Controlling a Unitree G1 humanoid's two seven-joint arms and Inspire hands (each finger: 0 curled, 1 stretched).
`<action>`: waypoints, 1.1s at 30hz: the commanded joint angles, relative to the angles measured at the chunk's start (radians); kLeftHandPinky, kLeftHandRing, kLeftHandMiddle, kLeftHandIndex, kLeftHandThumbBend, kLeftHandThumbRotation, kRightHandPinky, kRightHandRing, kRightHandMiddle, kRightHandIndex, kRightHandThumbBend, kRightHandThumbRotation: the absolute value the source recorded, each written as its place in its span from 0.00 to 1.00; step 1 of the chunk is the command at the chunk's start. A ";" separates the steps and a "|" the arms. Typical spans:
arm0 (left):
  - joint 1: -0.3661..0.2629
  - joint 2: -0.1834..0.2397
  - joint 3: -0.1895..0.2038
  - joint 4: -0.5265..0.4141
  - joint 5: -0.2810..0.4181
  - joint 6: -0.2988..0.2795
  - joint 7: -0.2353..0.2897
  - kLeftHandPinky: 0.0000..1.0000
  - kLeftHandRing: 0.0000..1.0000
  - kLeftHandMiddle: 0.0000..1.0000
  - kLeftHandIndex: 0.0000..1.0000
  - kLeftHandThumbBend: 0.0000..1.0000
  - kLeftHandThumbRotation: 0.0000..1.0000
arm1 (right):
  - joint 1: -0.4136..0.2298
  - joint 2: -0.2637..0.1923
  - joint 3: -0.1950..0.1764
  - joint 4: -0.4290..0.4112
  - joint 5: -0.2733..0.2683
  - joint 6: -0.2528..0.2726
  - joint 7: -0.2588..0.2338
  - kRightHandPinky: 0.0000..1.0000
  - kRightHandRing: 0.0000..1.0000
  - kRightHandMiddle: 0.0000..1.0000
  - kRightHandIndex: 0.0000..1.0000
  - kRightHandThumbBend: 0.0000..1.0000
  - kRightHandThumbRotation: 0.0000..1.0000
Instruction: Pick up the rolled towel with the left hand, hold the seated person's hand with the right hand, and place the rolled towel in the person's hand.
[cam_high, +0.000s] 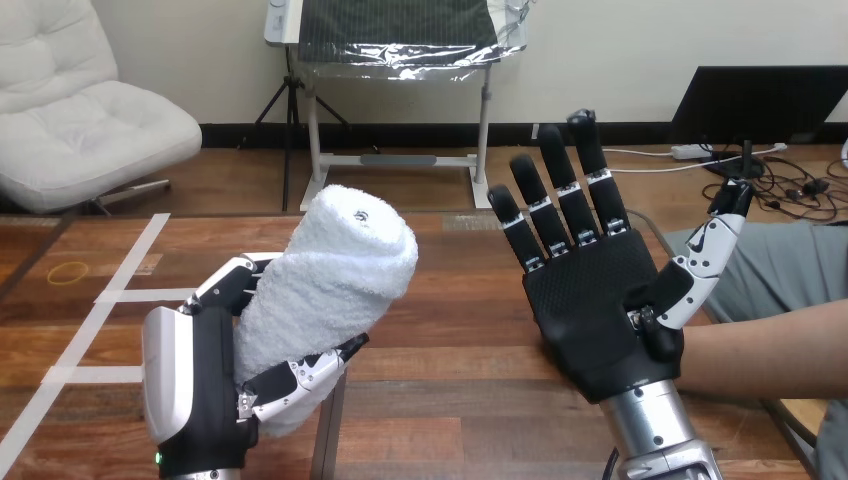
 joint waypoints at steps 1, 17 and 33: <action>-0.049 -0.005 0.016 -0.036 0.000 -0.024 0.010 0.41 0.44 0.50 0.54 0.62 0.00 | -0.086 0.064 -0.025 0.014 0.003 -0.002 0.029 1.00 1.00 1.00 1.00 0.75 0.93; -0.052 -0.003 0.016 -0.031 -0.004 -0.032 0.009 0.41 0.44 0.50 0.54 0.63 0.00 | -0.092 0.070 -0.037 0.031 -0.007 -0.003 0.044 1.00 1.00 1.00 1.00 0.70 0.91; -0.054 -0.001 0.016 -0.032 0.002 -0.033 0.012 0.41 0.44 0.50 0.54 0.63 0.01 | -0.089 0.027 -0.024 0.031 -0.255 -0.161 0.044 1.00 1.00 1.00 1.00 0.64 0.85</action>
